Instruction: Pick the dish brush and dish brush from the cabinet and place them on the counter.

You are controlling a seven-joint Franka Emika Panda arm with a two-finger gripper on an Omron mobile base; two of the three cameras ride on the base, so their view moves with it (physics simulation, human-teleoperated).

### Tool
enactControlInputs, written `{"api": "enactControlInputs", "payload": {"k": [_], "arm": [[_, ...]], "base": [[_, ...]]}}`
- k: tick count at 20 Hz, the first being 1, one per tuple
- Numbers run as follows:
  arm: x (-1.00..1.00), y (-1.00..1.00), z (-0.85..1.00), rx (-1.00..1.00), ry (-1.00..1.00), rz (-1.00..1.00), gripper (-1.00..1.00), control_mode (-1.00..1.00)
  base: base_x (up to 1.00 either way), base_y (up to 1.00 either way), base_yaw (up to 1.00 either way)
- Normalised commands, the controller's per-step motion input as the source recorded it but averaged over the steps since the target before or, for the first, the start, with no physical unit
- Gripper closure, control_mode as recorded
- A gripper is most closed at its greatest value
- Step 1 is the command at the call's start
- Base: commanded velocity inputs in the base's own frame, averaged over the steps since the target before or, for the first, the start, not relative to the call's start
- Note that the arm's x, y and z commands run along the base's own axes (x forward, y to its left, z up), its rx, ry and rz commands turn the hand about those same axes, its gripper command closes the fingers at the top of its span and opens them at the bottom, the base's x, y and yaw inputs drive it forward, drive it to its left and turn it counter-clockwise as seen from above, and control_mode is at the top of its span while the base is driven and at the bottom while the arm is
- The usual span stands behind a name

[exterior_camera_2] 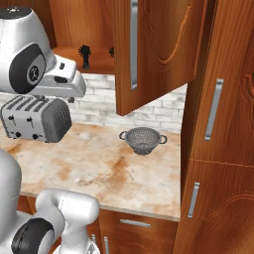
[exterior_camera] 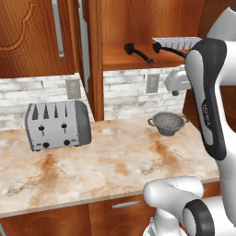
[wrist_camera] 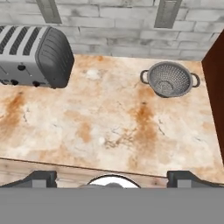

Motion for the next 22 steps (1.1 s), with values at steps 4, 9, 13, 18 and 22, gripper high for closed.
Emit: {"api": "enactControlInputs", "payload": {"k": [4,9,13,18,22], "arm": [[0.03,0.03,0.09,-0.02,-0.19,0.00,-1.00,-1.00],[0.00,0.00,0.22,0.00,-0.05,0.00,-1.00,-1.00],[0.00,0.00,0.12,0.00,-0.04,0.03,-1.00,-1.00],[0.00,0.00,0.15,0.00,-0.03,0.02,-1.00,-1.00],[0.01,0.00,0.19,0.00,-0.02,0.01,-1.00,-1.00]], "base": [[0.00,0.00,0.00],[0.00,0.00,0.00],[0.00,0.00,0.00],[0.00,0.00,0.00],[0.00,0.00,0.00]]}}
